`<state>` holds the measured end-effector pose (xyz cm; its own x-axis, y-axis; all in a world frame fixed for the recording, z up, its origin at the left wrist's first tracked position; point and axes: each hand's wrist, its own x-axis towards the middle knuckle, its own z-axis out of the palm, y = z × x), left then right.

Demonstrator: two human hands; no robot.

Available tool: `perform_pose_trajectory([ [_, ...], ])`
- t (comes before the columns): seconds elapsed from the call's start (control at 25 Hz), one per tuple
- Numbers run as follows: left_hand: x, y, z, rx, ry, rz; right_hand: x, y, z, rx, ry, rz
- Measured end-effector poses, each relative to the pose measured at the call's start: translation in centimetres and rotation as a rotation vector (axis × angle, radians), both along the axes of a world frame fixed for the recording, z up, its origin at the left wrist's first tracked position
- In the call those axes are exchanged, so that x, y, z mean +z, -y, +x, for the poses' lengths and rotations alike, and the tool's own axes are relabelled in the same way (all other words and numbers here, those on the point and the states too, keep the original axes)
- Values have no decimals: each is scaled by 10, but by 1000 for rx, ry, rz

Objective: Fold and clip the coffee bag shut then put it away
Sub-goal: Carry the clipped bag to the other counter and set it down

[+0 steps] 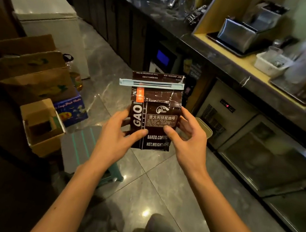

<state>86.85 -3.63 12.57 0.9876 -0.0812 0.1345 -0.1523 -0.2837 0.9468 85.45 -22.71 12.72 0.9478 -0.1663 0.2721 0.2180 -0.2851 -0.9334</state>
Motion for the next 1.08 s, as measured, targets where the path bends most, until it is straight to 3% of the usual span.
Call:
perform_pose_trajectory([
  [0.28,-14,25,88,-83,-24,-10,-12,23,74,-73,-27,-6],
  [1.08,6,88,393,71,2,64,-11,83,409,79,10,82],
])
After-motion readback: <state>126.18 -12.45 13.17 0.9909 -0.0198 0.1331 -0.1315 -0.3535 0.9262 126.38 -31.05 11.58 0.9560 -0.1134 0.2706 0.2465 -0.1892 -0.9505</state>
